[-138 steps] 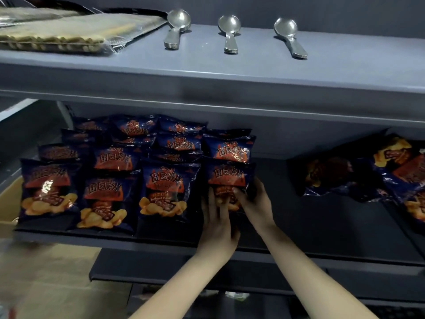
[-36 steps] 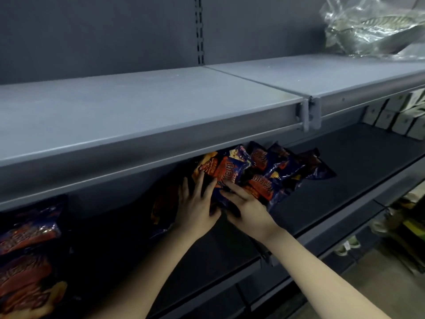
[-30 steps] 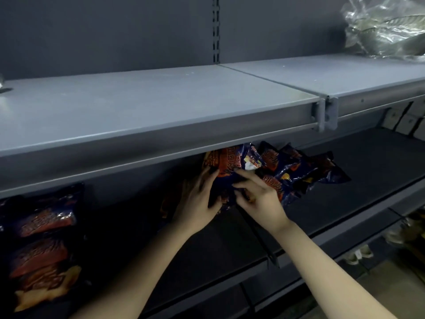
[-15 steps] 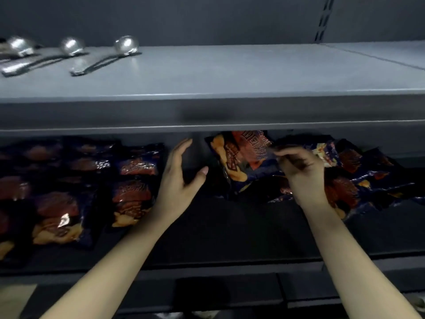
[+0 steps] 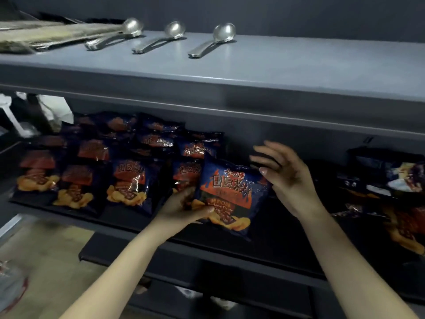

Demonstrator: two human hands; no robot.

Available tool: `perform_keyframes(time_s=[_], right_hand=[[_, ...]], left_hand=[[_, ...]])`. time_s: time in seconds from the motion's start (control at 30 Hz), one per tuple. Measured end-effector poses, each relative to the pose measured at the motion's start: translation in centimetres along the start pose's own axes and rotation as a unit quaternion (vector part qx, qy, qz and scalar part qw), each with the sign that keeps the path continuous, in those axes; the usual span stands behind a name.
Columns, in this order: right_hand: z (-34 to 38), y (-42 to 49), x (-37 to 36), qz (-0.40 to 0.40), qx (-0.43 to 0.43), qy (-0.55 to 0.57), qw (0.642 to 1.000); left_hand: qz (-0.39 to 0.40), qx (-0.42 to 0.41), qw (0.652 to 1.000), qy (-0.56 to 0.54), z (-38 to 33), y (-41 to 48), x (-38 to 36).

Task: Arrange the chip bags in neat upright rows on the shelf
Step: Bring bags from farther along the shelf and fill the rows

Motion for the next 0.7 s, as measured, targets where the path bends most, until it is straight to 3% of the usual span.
perform_keyframes(time_s=[0.13,0.3,0.37,0.47,0.57,0.7], right_hand=[[-3.1,-0.7,-1.6,-0.086,-0.082,-0.006,0.993],[-8.0,-4.4,-7.2,0.009,-0.177,-0.075,0.981],[-9.7,-5.5,-8.8,0.014,-0.191,-0.145,0.971],[-11.6,-6.4,-9.7,-0.024,-0.201,-0.213,0.956],[-13.1,-7.3,-10.3,-0.041,-0.218,-0.237,0.946],[-13.8,-7.5,-10.8,-0.057,-0.215,-0.290,0.931]], left_hand=[[-0.050,0.007,0.998,-0.028,2.3,-1.7,2.1],[-0.147,0.044,0.987,-0.051,5.1,-2.9,5.1],[-0.163,0.049,0.984,-0.046,5.6,-3.4,5.6],[-0.220,0.017,0.971,0.091,5.4,-4.6,6.9],[-0.263,-0.022,0.927,0.265,4.6,-5.9,7.7],[-0.263,-0.049,0.856,0.442,3.8,-6.2,7.8]])
Point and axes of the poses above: each hand's wrist, its own y-axis towards the middle knuckle, its own x-axis out of the back of the hand, z = x × y, the point moved 7 cm from there along y, towards the middle knuckle
